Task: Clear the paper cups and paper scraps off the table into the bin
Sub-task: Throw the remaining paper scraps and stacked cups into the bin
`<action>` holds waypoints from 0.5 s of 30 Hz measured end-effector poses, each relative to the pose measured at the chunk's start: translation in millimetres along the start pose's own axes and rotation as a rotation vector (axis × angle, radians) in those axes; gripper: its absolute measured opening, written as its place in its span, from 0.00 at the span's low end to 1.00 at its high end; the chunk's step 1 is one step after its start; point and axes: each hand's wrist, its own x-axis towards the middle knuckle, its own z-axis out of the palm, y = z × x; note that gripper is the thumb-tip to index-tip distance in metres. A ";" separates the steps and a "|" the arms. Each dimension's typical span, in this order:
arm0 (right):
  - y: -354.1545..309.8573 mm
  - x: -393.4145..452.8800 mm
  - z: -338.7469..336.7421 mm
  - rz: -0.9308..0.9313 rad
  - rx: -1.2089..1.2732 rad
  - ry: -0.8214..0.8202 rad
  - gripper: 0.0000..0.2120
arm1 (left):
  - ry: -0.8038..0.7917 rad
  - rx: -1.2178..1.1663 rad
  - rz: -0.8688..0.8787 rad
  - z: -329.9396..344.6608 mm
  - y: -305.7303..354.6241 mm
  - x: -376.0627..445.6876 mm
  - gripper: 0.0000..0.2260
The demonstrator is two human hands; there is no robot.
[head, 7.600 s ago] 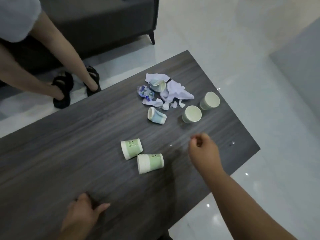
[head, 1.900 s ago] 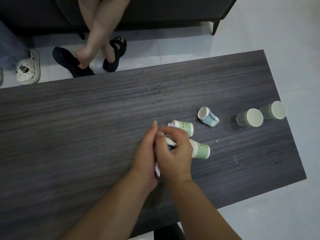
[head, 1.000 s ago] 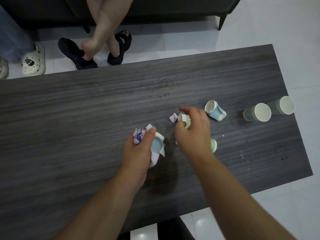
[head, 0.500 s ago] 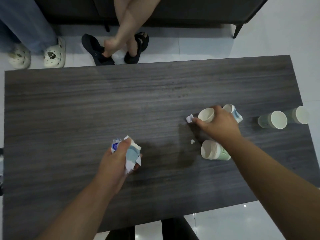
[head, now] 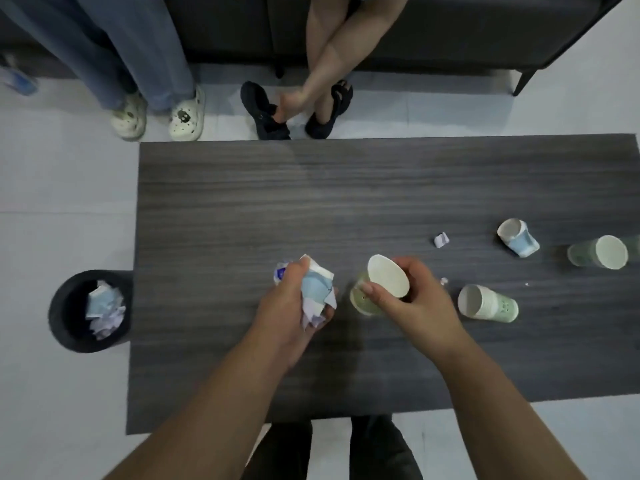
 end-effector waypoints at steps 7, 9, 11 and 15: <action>-36.6 -32.1 43.1 -0.018 0.099 0.015 0.26 | 0.078 0.161 0.015 -36.5 40.3 -18.2 0.17; -35.5 -34.5 48.9 -0.013 0.105 0.006 0.25 | 0.151 0.156 0.005 -40.4 42.8 -17.9 0.17; -35.8 -41.6 51.7 -0.005 0.090 -0.015 0.27 | 0.211 0.161 -0.040 -42.1 38.3 -20.5 0.19; -49.3 -47.3 66.6 -0.031 0.062 -0.004 0.23 | 0.176 0.210 -0.089 -52.6 24.4 -23.6 0.22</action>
